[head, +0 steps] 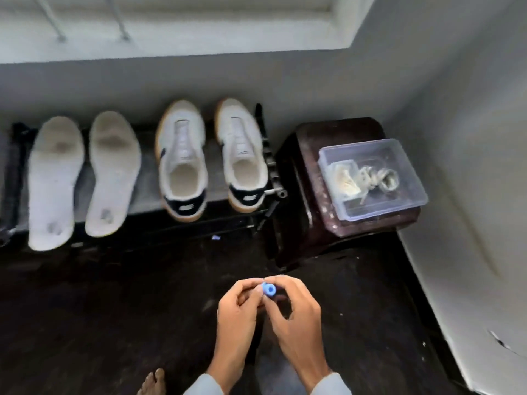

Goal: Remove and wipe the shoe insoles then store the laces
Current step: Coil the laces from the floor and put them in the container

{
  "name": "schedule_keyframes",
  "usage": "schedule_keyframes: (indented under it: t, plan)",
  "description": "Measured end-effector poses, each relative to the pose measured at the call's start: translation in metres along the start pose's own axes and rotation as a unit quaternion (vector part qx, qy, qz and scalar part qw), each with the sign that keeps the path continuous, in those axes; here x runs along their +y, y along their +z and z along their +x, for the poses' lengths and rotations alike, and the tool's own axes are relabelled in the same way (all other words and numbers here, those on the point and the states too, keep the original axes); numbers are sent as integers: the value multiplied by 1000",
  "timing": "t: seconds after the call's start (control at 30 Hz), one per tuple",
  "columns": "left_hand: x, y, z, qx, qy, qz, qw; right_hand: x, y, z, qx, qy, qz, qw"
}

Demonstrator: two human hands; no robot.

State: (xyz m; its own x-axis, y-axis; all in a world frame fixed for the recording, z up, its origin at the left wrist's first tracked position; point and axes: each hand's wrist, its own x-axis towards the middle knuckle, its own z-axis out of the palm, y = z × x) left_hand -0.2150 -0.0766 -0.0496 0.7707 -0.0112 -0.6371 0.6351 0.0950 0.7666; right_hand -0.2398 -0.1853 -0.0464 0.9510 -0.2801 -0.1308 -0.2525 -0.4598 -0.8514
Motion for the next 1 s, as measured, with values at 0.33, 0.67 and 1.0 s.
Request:
schedule_keyframes:
  t: [0.33,0.67,1.0]
  plan:
    - [54,158,35,-80,33,17,996,36,-138,93,144,2,-56,988]
    - [75,237,94,-74,153,175,970,81,-227,234,229,54,-67,970]
    - [78,244,141,-130,337,381,851,117,-225,358,182,90,-151,968]
